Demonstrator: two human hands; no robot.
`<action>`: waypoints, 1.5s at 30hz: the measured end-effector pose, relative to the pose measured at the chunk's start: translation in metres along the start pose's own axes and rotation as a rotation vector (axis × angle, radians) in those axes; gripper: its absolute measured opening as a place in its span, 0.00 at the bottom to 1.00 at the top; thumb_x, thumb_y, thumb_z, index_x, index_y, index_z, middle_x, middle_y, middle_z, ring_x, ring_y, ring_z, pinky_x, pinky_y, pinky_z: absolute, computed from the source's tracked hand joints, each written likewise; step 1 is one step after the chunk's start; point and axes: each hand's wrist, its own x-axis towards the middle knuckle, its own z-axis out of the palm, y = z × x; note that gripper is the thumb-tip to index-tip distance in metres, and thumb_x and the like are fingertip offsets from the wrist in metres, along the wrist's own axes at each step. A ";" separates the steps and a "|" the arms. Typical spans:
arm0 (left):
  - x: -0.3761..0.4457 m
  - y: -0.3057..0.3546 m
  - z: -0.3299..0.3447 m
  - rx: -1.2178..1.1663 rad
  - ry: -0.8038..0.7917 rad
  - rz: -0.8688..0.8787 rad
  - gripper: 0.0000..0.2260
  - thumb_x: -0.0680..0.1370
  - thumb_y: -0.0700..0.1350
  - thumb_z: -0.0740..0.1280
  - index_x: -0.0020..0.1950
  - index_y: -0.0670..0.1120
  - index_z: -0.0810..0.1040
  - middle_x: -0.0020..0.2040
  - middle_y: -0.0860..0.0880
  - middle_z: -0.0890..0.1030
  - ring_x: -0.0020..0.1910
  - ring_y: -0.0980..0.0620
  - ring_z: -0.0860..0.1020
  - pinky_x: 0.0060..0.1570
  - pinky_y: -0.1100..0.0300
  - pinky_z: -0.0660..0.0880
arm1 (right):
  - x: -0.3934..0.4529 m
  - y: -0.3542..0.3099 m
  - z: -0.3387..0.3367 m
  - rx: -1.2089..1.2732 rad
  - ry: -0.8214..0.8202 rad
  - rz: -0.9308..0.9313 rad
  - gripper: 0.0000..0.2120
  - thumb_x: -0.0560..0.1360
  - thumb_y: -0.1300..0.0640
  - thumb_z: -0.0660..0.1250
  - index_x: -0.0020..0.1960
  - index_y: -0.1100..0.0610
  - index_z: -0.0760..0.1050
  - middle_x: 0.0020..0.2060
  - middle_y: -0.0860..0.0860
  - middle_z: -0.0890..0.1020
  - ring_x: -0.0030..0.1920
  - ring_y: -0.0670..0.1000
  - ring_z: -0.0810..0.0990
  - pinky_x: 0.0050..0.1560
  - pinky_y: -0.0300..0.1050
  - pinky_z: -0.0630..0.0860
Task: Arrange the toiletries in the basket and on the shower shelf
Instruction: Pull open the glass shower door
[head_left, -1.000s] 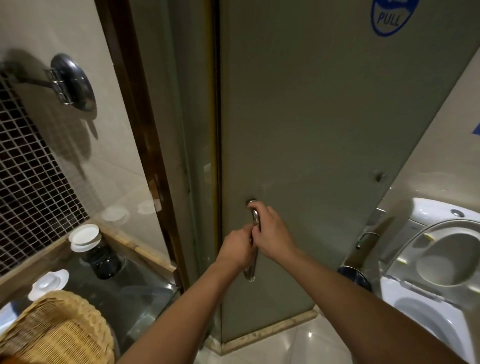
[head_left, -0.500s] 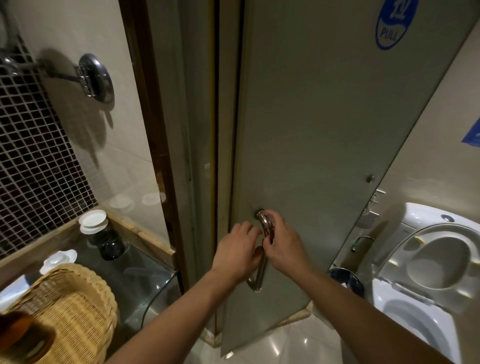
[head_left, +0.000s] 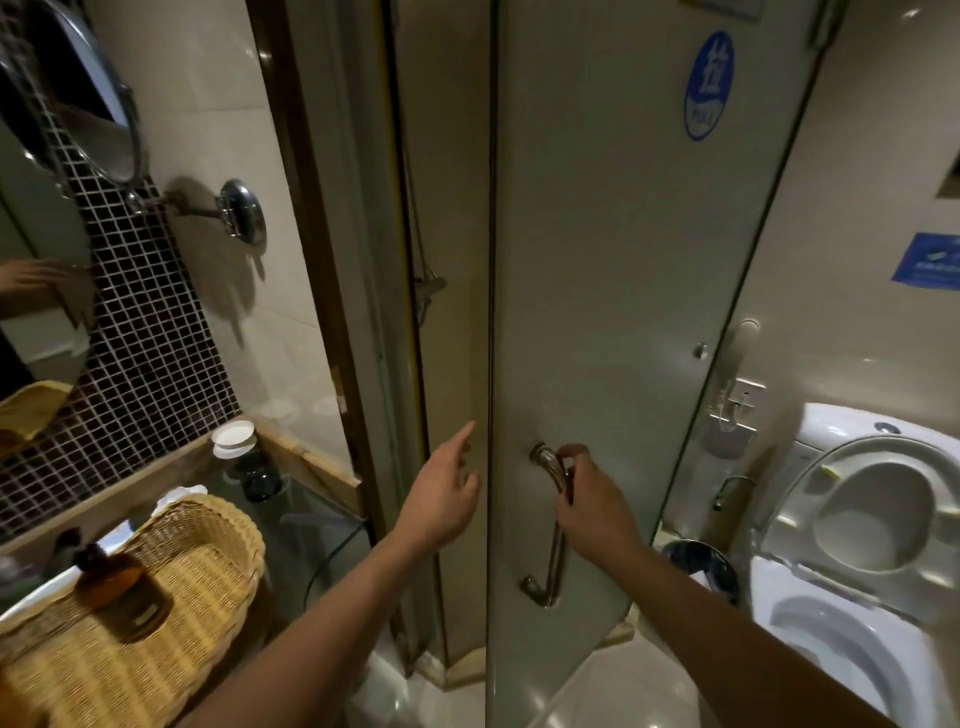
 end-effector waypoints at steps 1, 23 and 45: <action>-0.007 0.009 0.006 -0.014 -0.023 0.028 0.29 0.80 0.44 0.63 0.78 0.60 0.57 0.72 0.53 0.69 0.67 0.56 0.70 0.67 0.54 0.70 | -0.009 0.005 -0.006 -0.005 0.010 -0.004 0.22 0.74 0.64 0.63 0.65 0.49 0.67 0.49 0.53 0.78 0.47 0.56 0.79 0.44 0.49 0.73; -0.082 0.127 0.117 0.235 -0.260 0.600 0.38 0.71 0.36 0.59 0.78 0.61 0.57 0.79 0.47 0.56 0.77 0.46 0.53 0.73 0.49 0.58 | -0.147 0.073 -0.132 0.221 0.243 -0.084 0.47 0.69 0.43 0.75 0.76 0.30 0.48 0.73 0.42 0.66 0.66 0.45 0.73 0.61 0.47 0.76; -0.052 0.198 0.236 0.328 -0.369 0.888 0.45 0.76 0.39 0.62 0.76 0.61 0.32 0.79 0.50 0.55 0.78 0.44 0.48 0.73 0.38 0.45 | -0.212 0.137 -0.195 0.040 0.781 0.317 0.50 0.70 0.48 0.77 0.78 0.33 0.46 0.78 0.41 0.57 0.75 0.41 0.59 0.66 0.39 0.64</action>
